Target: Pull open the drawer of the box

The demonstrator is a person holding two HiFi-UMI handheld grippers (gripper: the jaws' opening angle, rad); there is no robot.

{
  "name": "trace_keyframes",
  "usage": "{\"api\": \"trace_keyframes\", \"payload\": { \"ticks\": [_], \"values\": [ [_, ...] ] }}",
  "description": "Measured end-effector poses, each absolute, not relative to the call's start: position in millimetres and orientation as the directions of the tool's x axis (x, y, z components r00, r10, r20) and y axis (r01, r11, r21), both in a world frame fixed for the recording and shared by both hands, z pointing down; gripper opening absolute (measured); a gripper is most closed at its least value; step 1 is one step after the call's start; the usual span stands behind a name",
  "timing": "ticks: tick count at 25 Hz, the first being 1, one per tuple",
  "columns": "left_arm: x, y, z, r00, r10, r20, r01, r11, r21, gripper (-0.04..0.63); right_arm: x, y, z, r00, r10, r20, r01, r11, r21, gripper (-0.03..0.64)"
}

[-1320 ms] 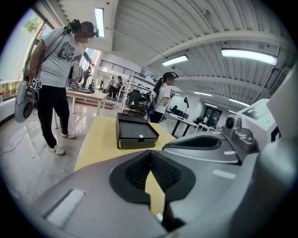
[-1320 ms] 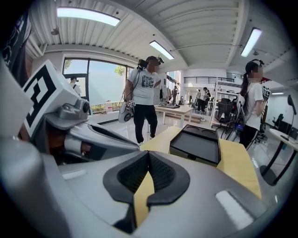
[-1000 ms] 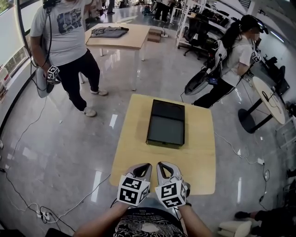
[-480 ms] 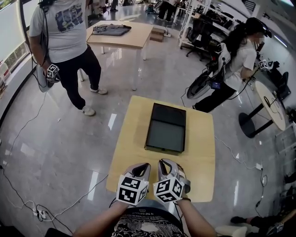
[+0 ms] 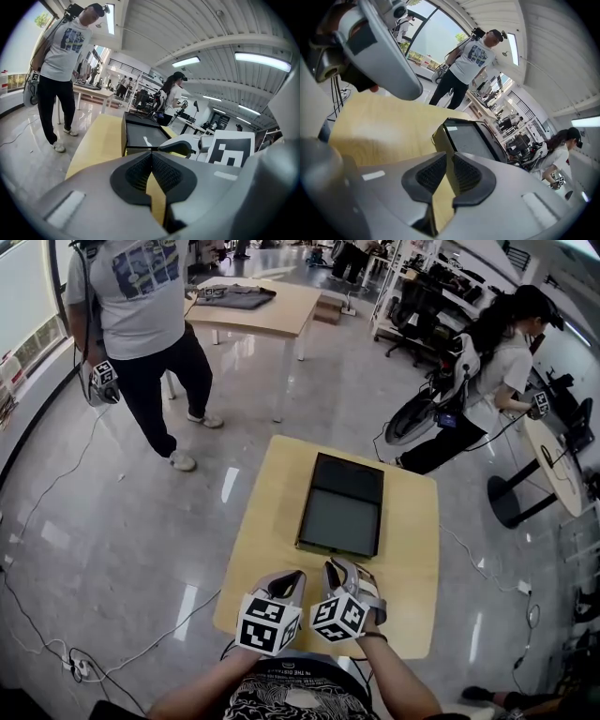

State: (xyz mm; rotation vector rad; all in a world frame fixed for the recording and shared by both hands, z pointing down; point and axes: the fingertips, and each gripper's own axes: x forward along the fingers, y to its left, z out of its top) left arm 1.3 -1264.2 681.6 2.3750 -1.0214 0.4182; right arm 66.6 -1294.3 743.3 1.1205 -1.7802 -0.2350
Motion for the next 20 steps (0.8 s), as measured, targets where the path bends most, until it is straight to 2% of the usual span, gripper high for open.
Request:
{"api": "trace_keyframes", "payload": {
  "ticks": [10, 17, 20],
  "values": [
    [33, -1334, 695, 0.657, -0.586, 0.474, -0.751, -0.564, 0.344, 0.012, 110, -1369, 778, -0.045, -0.743, 0.668, -0.479, 0.603, 0.638, 0.066],
    [26, -1349, 717, 0.654, -0.588, 0.477, -0.754, -0.557, 0.348, 0.012, 105, -1390, 807, 0.004, -0.749, 0.662, -0.409, 0.603, 0.685, 0.084],
    [1, -1351, 724, 0.651, -0.59, 0.477, -0.757, -0.552, 0.35, 0.012, 82, -1391, 815, 0.03, -0.749, 0.662, -0.384, 0.603, 0.7, 0.089]
  ]
}}
